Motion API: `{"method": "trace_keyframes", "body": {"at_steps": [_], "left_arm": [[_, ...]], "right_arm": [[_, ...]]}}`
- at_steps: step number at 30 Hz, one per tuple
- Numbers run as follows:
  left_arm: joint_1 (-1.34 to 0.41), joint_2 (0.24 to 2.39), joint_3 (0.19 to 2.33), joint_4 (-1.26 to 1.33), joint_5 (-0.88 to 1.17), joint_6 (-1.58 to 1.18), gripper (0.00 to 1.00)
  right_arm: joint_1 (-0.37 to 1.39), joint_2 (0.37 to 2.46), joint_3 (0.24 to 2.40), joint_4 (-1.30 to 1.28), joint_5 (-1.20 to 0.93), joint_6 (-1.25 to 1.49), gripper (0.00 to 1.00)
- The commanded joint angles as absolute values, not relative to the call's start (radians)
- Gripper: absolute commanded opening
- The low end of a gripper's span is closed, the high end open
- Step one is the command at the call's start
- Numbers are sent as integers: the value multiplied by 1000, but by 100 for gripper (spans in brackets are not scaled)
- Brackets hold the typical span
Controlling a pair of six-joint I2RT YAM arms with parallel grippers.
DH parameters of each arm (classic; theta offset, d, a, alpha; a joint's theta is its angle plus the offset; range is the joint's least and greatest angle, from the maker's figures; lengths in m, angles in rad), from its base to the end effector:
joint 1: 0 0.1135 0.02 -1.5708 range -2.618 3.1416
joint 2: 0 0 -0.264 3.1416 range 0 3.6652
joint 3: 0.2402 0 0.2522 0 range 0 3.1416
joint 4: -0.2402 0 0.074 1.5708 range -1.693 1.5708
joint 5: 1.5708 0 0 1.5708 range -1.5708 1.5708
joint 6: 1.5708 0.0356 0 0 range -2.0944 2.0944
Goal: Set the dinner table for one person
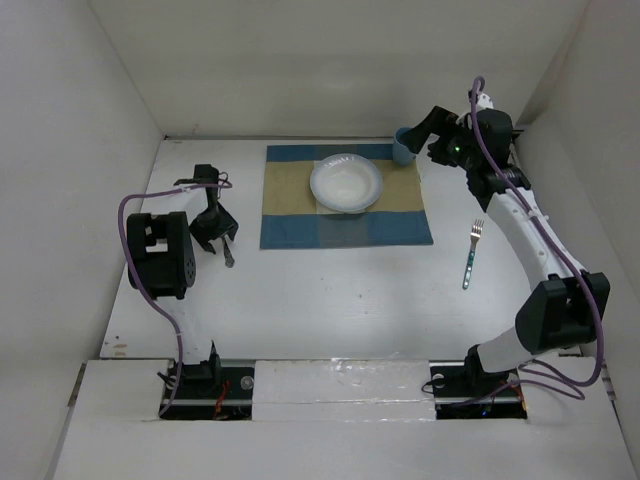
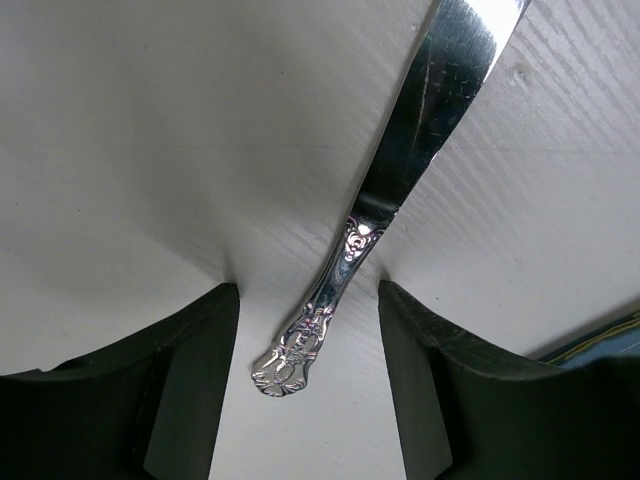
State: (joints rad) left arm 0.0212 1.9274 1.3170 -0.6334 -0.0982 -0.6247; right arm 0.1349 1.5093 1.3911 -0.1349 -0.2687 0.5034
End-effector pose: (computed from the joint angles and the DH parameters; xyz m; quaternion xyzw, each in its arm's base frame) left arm 0.3823 0.0116 0.1660 -0.3203 0.9320 -0.0021 0.1696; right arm 0.3544 0.0576 0.3806 0.0629 0.7853 0.2909 0.5428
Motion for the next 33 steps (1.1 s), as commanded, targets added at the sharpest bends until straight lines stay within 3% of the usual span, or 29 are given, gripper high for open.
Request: {"method": "trace_keyframes", "body": {"at_steps": [1, 6, 11, 15, 20, 21, 26, 33], "left_arm": [[23, 2039, 1275, -643, -103, -618, 52], [23, 2077, 1295, -643, -103, -618, 46], [23, 2098, 1324, -653, -123, -618, 46], [23, 2108, 1324, -653, -123, -618, 35], [23, 2140, 1313, -644, -114, -609, 10], [23, 2152, 1313, -644, -98, -609, 0], [23, 2161, 1302, -623, -64, -600, 0], [-44, 1990, 1327, -664, -191, -591, 0]], "right_arm": [[108, 1444, 1384, -35, -308, 514, 100], [97, 1395, 1362, -15, -328, 523, 100], [97, 1376, 1344, -15, -339, 523, 100], [87, 1355, 1335, 5, -350, 523, 100], [87, 1325, 1315, 5, -379, 523, 100], [77, 1312, 1315, 14, -379, 532, 100], [54, 1250, 1295, 14, -413, 532, 100], [26, 1195, 1276, 23, -449, 541, 100]]}}
